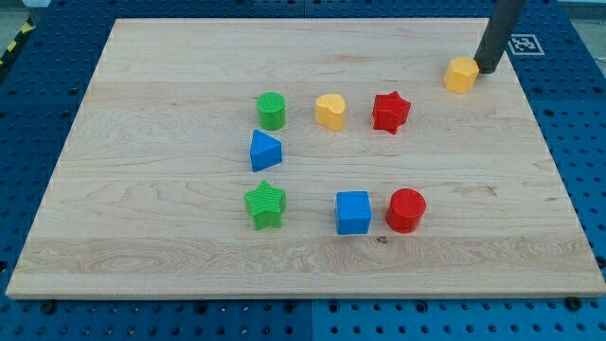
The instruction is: Place the yellow hexagon in between the red blocks
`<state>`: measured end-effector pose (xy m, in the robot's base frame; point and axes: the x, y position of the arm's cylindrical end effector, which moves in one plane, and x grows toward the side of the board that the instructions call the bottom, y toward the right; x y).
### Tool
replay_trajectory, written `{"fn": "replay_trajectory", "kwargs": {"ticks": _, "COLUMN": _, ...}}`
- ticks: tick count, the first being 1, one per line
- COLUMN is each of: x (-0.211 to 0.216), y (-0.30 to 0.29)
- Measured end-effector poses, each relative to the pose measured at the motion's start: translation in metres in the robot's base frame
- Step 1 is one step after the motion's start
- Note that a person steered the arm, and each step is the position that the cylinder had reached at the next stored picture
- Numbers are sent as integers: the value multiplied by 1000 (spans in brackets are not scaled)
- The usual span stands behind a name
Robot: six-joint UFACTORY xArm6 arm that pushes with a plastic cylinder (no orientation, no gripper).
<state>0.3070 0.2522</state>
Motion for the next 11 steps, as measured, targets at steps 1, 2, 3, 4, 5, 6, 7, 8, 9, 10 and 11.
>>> {"fn": "replay_trajectory", "kwargs": {"ticks": 1, "x": -3, "y": 0}}
{"fn": "replay_trajectory", "kwargs": {"ticks": 2, "x": -24, "y": -3}}
{"fn": "replay_trajectory", "kwargs": {"ticks": 3, "x": -25, "y": -20}}
{"fn": "replay_trajectory", "kwargs": {"ticks": 4, "x": -21, "y": -44}}
{"fn": "replay_trajectory", "kwargs": {"ticks": 5, "x": -3, "y": -45}}
{"fn": "replay_trajectory", "kwargs": {"ticks": 6, "x": 22, "y": -38}}
{"fn": "replay_trajectory", "kwargs": {"ticks": 7, "x": 41, "y": -18}}
{"fn": "replay_trajectory", "kwargs": {"ticks": 8, "x": 41, "y": 10}}
{"fn": "replay_trajectory", "kwargs": {"ticks": 9, "x": 45, "y": 8}}
{"fn": "replay_trajectory", "kwargs": {"ticks": 10, "x": 48, "y": -5}}
{"fn": "replay_trajectory", "kwargs": {"ticks": 11, "x": 80, "y": -5}}
